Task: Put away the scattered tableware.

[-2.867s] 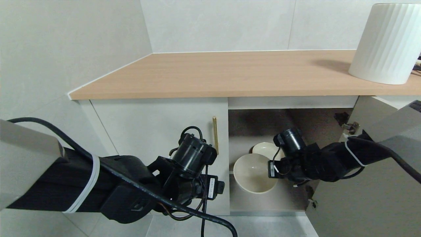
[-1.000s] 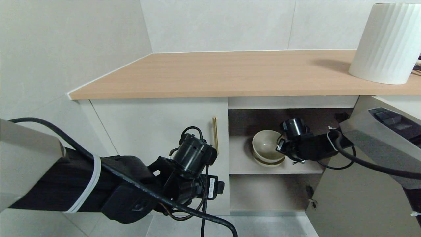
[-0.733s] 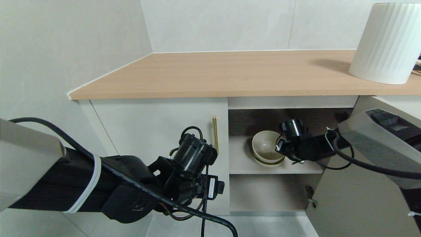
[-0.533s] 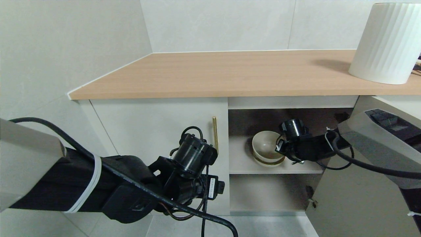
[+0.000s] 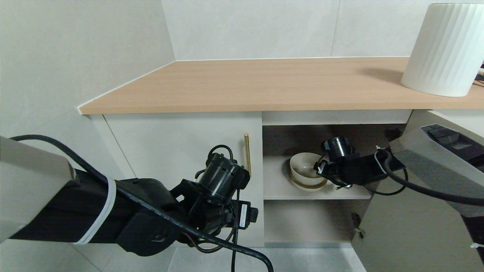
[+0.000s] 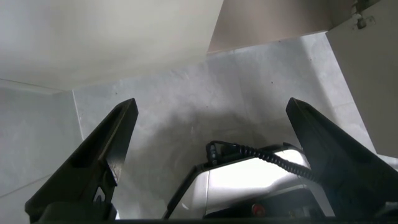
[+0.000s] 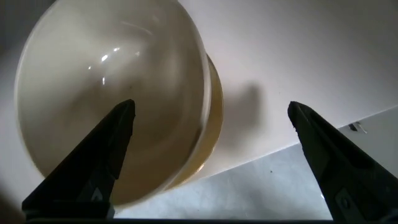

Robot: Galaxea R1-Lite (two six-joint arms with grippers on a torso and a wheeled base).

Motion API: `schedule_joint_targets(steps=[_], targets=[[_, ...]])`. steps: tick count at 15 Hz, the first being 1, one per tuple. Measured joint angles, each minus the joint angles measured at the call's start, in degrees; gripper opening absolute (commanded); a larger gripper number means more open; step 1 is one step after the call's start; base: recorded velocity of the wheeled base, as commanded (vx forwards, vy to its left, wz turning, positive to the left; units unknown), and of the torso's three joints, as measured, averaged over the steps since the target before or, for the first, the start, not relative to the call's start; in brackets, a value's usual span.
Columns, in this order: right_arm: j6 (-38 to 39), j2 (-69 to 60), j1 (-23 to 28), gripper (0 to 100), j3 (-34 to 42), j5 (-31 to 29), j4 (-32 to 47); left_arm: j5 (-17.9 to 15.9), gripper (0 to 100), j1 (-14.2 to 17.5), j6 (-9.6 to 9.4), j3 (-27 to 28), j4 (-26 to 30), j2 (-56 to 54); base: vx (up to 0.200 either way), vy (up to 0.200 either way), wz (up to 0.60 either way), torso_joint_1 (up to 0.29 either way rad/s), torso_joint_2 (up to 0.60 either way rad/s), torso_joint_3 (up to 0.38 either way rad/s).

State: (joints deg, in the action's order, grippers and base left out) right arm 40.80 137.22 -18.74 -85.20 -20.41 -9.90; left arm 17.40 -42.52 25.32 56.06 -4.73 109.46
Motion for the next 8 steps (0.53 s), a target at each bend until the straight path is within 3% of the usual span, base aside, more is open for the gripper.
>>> schedule_joint_targets(steps=[5, 8], targets=[[-2.2, -7.7, -1.6, 100, 7.5, 6.1, 3.6, 0.7, 100, 1.2, -0.26, -1.8, 0.0, -4.7, 0.000, 0.000, 0.00, 0.000, 0.00, 0.000], [-3.4, -15.8, -3.6, 100, 12.8, 7.9, 9.7, 0.5, 100, 4.3, -0.83, -4.5, 0.1, -11.4, 0.000, 0.000, 0.00, 0.000, 0.00, 0.000]])
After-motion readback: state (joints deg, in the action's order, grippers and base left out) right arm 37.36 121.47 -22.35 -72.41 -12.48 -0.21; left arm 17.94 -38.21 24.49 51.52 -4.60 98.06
